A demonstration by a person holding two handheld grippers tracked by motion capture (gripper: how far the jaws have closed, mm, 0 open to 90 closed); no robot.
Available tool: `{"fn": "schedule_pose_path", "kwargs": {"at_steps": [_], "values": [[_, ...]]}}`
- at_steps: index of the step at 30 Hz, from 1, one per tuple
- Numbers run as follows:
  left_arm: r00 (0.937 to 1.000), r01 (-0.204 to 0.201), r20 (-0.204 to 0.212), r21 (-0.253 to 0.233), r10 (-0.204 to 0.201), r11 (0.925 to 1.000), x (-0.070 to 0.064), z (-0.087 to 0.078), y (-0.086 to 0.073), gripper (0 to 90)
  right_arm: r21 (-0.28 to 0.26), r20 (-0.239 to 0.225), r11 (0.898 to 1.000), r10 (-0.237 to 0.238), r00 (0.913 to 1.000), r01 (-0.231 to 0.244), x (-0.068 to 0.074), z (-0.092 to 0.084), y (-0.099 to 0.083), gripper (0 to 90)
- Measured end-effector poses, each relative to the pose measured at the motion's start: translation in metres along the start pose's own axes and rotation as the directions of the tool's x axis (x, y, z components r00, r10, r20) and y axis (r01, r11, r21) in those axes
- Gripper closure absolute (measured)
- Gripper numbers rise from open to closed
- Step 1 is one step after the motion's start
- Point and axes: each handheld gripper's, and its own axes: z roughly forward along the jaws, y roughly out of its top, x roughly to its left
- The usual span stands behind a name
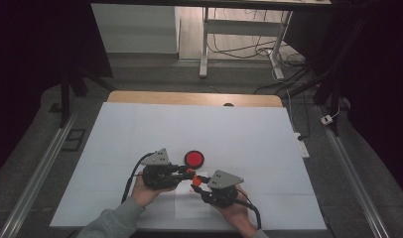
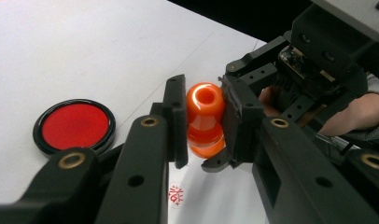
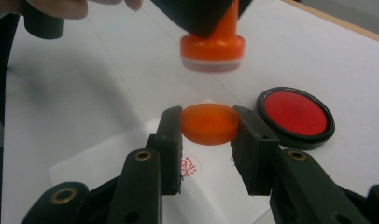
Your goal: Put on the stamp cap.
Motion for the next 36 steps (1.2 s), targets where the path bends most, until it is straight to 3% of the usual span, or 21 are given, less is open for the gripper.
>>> {"fn": "schedule_pose_path", "kwargs": {"at_steps": [12, 36], "values": [[0.9999, -0.001, 0.010, 0.022, 0.001, 0.9998, -0.002, 0.009, -0.002, 72.5, -0.013, 0.005, 1.000, -0.001, 1.0000, 0.001, 0.000, -0.001, 0.002, 63.8], [0.9999, -0.008, 0.014, 0.016, 0.007, 0.9998, -0.003, 0.013, -0.005, 72.5, -0.030, 0.018, 1.000, 0.000, 0.9998, 0.001, 0.000, -0.003, 0.002, 63.8]]}}
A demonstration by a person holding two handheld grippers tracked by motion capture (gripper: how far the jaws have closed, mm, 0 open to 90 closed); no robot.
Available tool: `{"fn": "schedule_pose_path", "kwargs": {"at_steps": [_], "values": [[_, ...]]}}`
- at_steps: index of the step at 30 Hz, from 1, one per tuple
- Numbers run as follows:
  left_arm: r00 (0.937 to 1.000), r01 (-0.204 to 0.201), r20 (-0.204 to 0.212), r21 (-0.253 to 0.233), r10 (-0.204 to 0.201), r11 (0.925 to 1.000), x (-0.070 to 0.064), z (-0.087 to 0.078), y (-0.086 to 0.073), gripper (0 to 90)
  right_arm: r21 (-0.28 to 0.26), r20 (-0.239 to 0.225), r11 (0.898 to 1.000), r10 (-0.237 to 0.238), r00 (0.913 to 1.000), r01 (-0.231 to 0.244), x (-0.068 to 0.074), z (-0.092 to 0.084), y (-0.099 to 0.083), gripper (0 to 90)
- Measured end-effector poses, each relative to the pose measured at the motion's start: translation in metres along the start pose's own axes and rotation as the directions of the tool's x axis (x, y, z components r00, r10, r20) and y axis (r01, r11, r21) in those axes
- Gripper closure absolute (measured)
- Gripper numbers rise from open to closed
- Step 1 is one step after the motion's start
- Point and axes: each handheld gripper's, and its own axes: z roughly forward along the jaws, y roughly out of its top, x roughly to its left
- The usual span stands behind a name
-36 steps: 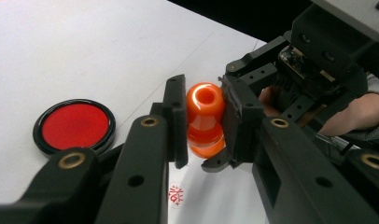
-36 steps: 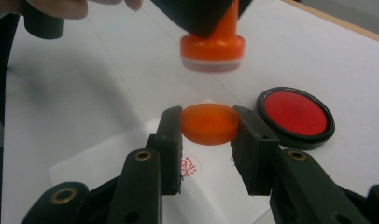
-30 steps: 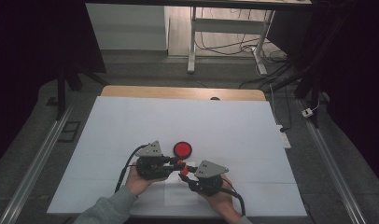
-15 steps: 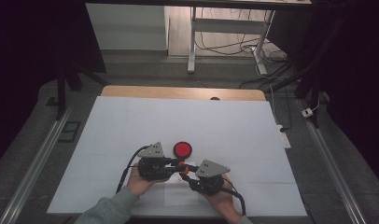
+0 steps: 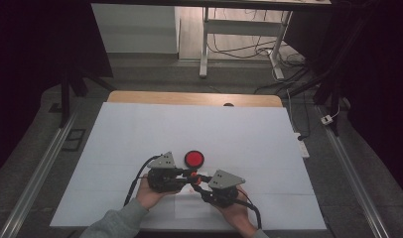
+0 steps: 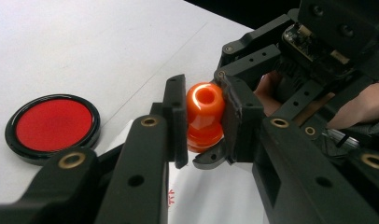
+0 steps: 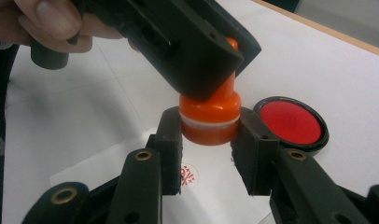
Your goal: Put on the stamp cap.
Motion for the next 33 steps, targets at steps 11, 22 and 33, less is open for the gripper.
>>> {"fn": "schedule_pose_path", "kwargs": {"at_steps": [11, 22, 33], "values": [[1.0000, 0.000, 0.002, -0.012, 0.000, 0.9999, 0.0005, 0.0007, -0.0017, 72.5, -0.008, -0.001, 1.000, 0.008, 1.0000, -0.008, -0.0007, -0.0011, 0.0000, 64.1], [1.0000, -0.003, 0.000, -0.023, 0.003, 0.9997, -0.0002, 0.0020, -0.0038, 72.7, -0.007, 0.006, 1.000, 0.017, 0.9998, -0.017, 0.0007, -0.0014, 0.0009, 64.4], [0.9999, -0.012, -0.012, -0.066, 0.012, 0.9977, -0.0023, 0.0032, -0.0069, 72.8, -0.011, 0.022, 0.999, 0.035, 0.9991, -0.035, 0.0010, -0.0037, 0.0022, 64.5]]}}
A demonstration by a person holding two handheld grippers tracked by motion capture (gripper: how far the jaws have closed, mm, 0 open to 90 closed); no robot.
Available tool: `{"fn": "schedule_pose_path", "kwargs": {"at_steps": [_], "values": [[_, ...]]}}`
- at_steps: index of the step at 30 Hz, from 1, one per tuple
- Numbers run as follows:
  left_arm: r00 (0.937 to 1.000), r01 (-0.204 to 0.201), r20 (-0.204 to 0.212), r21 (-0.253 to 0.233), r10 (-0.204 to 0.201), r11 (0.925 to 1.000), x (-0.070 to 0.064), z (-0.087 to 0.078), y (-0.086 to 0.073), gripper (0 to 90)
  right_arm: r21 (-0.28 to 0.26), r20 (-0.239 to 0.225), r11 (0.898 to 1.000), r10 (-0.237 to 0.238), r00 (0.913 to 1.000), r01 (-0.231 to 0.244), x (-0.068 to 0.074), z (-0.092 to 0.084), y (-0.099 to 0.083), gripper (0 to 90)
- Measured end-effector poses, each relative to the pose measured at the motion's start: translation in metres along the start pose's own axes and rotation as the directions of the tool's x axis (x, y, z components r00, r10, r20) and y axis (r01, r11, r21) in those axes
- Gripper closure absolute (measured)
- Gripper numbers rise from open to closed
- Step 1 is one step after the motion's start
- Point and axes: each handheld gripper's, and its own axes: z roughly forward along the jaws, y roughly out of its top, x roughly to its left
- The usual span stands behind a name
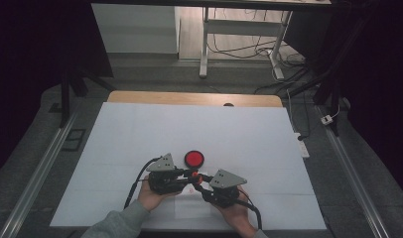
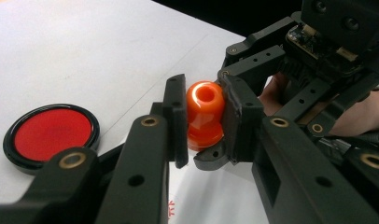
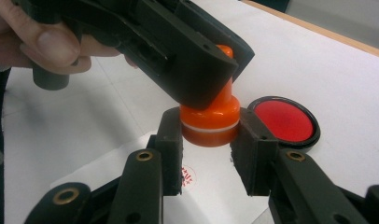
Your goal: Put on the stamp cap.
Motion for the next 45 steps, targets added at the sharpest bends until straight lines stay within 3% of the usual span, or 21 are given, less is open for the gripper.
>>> {"fn": "schedule_pose_path", "kwargs": {"at_steps": [5, 11, 24, 37, 45], "values": [[0.9999, 0.015, 0.009, -0.015, -0.014, 0.9998, 0.0011, 0.0002, -0.0030, 73.0, -0.001, 0.004, 1.000, 0.001, 1.0000, -0.001, 0.0004, -0.0007, 0.0000, 64.6], [0.9998, 0.019, -0.007, -0.015, -0.019, 0.9997, -0.0002, 0.0032, -0.0064, 73.0, 0.018, -0.001, 1.000, 0.005, 1.0000, -0.005, -0.0009, 0.0012, -0.0022, 64.5], [0.9996, -0.016, -0.022, 0.007, 0.016, 0.9998, -0.0035, 0.0021, -0.0010, 72.7, 0.005, -0.006, 1.000, -0.017, 0.9998, 0.017, -0.0016, -0.0003, -0.0018, 64.2], [0.9993, -0.027, -0.026, 0.006, 0.027, 0.9996, -0.0037, 0.0029, -0.0002, 72.6, 0.001, -0.018, 1.000, -0.004, 0.9998, 0.004, -0.0041, -0.0001, -0.0029, 63.4], [0.9992, -0.022, -0.034, -0.004, 0.022, 0.9997, -0.0023, 0.0003, 0.0010, 72.6, 0.008, -0.026, 1.000, 0.001, 0.9997, -0.001, -0.0047, 0.0007, -0.0038, 56.3]]}}
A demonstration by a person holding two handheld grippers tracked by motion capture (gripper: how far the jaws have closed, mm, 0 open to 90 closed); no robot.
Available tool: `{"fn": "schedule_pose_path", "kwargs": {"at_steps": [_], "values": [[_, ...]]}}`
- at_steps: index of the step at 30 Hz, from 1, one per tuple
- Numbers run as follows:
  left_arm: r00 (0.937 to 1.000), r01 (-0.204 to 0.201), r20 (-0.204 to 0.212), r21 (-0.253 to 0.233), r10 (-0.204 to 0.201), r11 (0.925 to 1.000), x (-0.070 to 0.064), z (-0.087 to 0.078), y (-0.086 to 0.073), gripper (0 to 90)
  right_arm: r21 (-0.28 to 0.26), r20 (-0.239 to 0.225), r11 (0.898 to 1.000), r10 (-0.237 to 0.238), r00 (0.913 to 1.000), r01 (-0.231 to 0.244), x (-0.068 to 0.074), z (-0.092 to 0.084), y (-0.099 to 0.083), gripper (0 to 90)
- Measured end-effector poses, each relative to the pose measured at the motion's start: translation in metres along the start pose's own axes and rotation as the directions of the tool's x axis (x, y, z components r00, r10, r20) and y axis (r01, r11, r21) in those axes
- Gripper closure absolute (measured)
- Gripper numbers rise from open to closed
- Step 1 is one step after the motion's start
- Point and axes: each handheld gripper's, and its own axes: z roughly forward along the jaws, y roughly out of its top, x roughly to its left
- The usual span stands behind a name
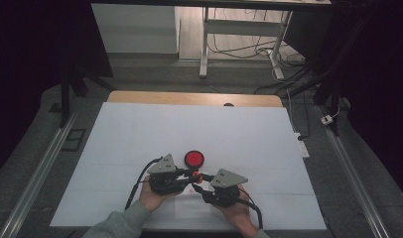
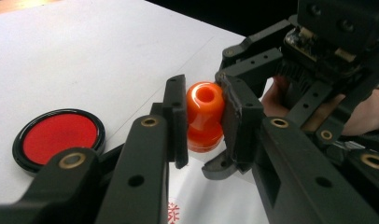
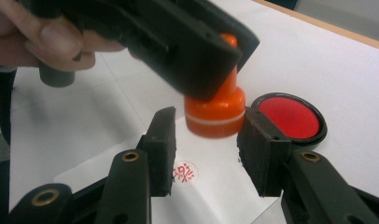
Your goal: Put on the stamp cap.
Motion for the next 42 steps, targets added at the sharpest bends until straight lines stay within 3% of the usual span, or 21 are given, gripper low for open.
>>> {"fn": "schedule_pose_path", "kwargs": {"at_steps": [9, 15, 31, 42], "values": [[1.0000, 0.007, -0.003, 0.004, -0.007, 1.0000, 0.003, -0.003, 0.001, 72.6, 0.005, 0.001, 1.000, 0.013, 0.9999, -0.013, -0.007, -0.003, -0.003, 50.3], [0.9999, 0.015, -0.007, 0.016, -0.015, 0.9998, 0.004, -0.004, 0.001, 72.7, 0.024, 0.028, 1.000, 0.019, 0.9994, -0.020, -0.017, -0.013, -0.007, 48.0], [0.9993, 0.037, -0.011, 0.022, -0.036, 0.9991, 0.011, -0.009, 0.001, 72.7, 0.040, 0.144, 0.997, 0.057, 0.9880, -0.064, -0.045, -0.060, -0.029, 45.9], [0.9988, 0.046, -0.019, 0.025, -0.046, 0.9986, 0.015, -0.012, 0.003, 72.6, 0.035, 0.182, 0.996, 0.077, 0.9803, -0.085, -0.057, -0.089, -0.043, 45.3]]}}
